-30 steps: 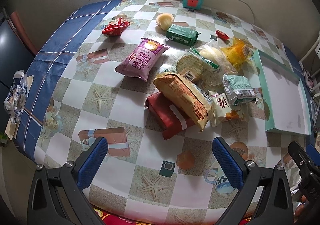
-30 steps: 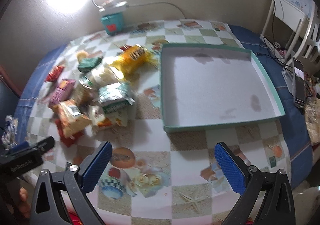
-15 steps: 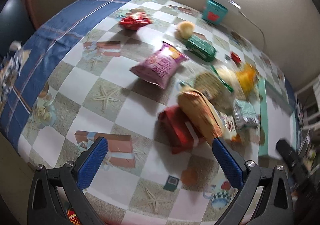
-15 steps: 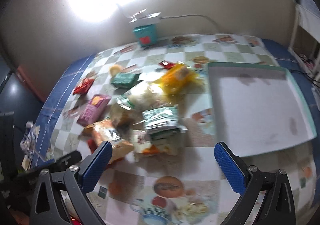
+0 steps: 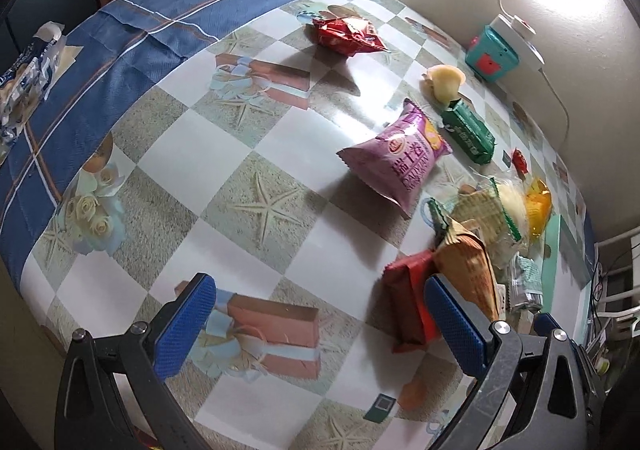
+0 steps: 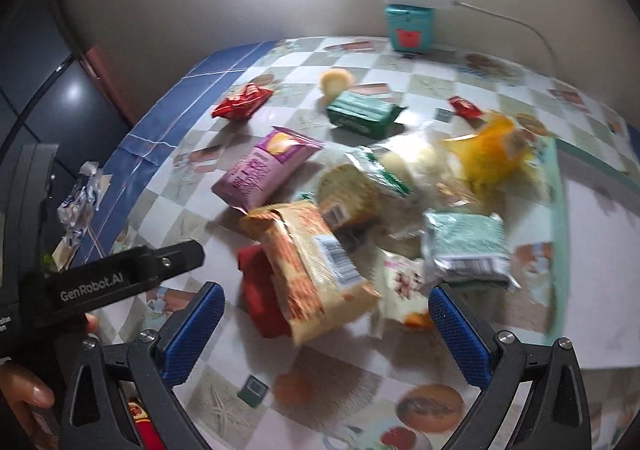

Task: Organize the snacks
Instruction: 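Move the right tool to the orange-yellow bread bag and close on it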

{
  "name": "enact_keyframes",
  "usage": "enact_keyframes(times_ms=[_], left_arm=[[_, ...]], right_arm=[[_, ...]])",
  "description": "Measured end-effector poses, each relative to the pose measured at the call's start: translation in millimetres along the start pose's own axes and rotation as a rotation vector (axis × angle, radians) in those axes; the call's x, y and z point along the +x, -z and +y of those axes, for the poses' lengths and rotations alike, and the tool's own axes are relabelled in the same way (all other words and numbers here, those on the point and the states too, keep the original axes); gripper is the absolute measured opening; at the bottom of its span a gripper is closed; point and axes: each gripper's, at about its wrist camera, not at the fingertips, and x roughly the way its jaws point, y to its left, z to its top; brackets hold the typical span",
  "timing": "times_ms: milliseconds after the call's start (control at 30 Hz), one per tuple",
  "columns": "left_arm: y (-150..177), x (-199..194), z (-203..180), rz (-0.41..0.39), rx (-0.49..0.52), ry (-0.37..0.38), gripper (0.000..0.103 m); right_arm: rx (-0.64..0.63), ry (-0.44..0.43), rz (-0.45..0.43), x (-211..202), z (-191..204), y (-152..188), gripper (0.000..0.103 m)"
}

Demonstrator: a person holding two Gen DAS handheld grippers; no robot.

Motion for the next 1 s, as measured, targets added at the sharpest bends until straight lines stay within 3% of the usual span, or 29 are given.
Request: enact_keyframes(times_ms=[267, 400, 667, 1000], left_arm=[[-6.7, 11.9, 6.6, 0.02, -0.006, 0.002, 0.103], [-7.7, 13.7, 6.3, 0.022, -0.003, 0.008, 0.103], [-10.3, 13.5, 8.9, 0.015, -0.011, 0.024, 0.103], [-7.9, 14.8, 8.0, 0.024, -0.008, 0.017, 0.103]], right_arm=[[0.026, 0.002, 0.03, 26.1, -2.1, -8.3, 0.103], [0.003, 0.05, 0.013, 30.2, 1.0, -13.1, 0.103], [-0.024, -0.012, 0.026, 42.9, 4.5, -11.8, 0.103], [-0.039, -0.005, 0.026, 47.6, 8.1, -8.4, 0.103]])
